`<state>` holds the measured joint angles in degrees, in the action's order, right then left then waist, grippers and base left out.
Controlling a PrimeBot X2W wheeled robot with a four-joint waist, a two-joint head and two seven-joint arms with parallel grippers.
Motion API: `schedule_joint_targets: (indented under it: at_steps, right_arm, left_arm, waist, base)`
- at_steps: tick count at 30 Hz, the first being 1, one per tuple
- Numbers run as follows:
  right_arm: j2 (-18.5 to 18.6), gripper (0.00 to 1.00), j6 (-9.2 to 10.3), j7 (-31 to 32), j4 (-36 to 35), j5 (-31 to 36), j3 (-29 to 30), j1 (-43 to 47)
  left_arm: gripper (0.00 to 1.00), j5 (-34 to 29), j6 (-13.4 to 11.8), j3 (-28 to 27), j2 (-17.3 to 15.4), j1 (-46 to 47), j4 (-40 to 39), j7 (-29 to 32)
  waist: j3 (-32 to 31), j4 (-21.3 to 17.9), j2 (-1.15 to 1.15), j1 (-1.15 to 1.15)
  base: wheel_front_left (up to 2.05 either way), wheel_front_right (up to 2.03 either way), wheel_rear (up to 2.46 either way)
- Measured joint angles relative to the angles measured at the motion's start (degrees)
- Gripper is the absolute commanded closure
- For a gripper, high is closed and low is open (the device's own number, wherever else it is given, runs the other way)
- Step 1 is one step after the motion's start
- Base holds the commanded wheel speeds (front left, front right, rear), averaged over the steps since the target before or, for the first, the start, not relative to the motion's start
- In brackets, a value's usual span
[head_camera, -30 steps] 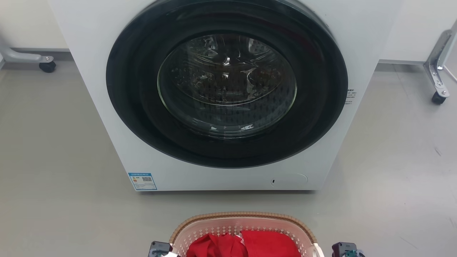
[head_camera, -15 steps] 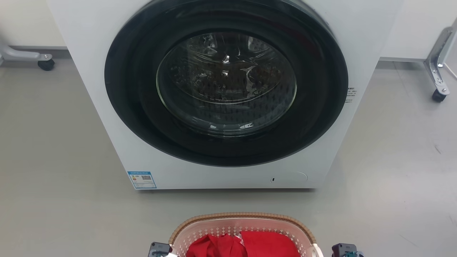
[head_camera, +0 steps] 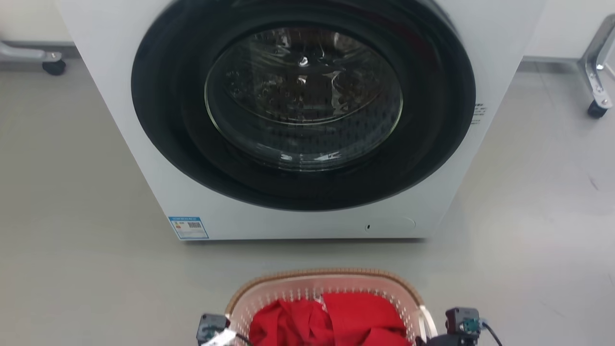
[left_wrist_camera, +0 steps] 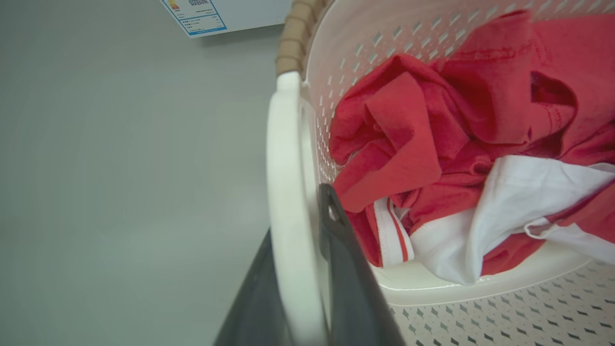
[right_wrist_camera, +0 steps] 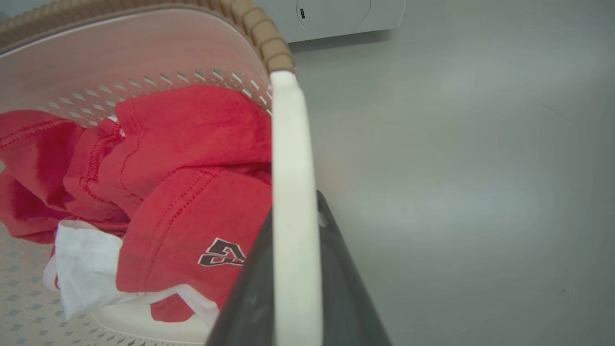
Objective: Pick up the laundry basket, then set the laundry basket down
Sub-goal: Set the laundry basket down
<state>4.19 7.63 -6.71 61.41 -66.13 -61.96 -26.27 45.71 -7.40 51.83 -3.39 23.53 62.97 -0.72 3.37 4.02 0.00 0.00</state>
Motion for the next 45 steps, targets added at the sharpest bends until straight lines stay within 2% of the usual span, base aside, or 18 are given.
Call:
schedule_joint_targets:
  at_steps: [12, 24, 45]
  right_arm:
    - [0.4, 1.0, 0.0, -1.0, 1.0, 1.1, -0.6, -10.5]
    - [0.4, 1.0, 0.0, -1.0, 2.4, 2.7, -1.6, -19.3]
    - [0.7, 1.0, 0.02, -1.9, 3.0, 4.4, -2.2, -30.1]
  left_arm:
    - [1.0, 0.0, -0.2, -1.8, -0.1, 9.3, -0.1, -2.0]
    - [1.0, -0.8, -0.2, -2.7, 0.0, 16.0, 1.7, -3.9]
    - [1.0, -2.8, -0.2, -3.4, -0.2, 27.2, 3.5, -6.5]
  waist:
    - [7.1, 0.0, 0.0, 0.01]
    - [16.9, 0.1, 0.0, 0.01]
    - [34.8, 0.3, 0.01, 0.01]
  base:
    - [0.0, 0.0, 0.0]
    - [0.0, 0.0, 0.0]
    - [0.0, 0.0, 0.0]
